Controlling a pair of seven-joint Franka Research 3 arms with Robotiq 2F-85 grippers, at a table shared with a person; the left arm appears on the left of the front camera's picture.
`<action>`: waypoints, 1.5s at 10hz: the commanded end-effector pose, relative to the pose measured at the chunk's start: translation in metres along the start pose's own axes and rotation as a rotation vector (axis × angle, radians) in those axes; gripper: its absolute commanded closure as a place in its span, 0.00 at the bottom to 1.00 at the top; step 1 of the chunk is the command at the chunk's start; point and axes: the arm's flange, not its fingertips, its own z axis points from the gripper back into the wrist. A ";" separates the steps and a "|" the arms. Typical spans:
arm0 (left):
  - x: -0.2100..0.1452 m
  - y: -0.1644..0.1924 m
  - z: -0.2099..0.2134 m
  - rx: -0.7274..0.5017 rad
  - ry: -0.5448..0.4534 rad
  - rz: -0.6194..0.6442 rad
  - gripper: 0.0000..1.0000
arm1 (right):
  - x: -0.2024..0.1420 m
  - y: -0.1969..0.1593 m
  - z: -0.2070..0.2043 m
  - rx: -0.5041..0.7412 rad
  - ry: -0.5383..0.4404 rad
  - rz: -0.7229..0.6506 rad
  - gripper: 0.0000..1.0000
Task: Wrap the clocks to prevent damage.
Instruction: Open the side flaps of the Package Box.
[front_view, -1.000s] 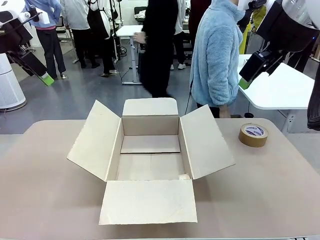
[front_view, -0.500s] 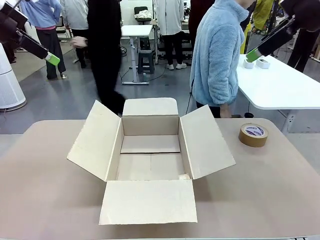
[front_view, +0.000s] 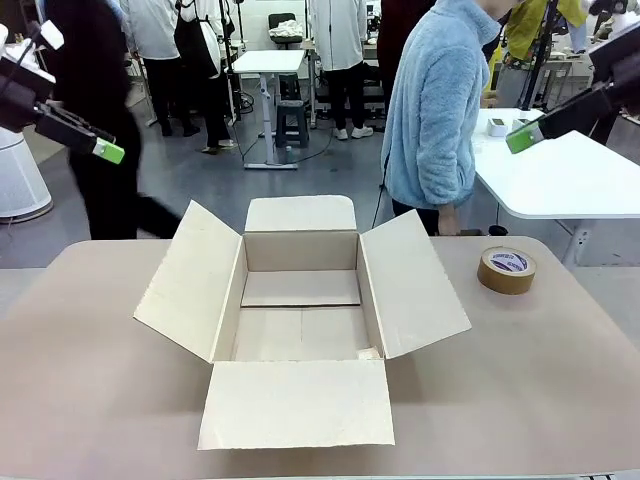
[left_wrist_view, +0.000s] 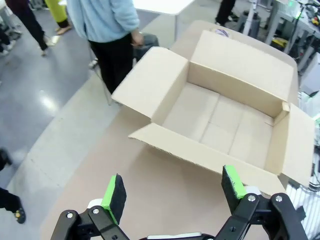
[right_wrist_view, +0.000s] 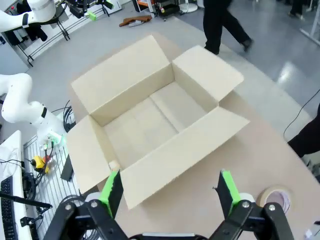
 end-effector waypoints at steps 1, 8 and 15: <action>-0.005 0.020 0.010 -0.048 0.021 0.023 0.00 | -0.005 -0.007 -0.007 -0.005 0.033 -0.008 0.00; -0.016 0.025 0.013 -0.065 0.137 0.090 0.00 | -0.011 -0.009 -0.016 -0.081 0.067 0.023 0.00; -0.015 0.021 0.012 -0.109 0.155 0.072 0.00 | -0.012 -0.002 -0.013 -0.047 0.049 0.062 0.00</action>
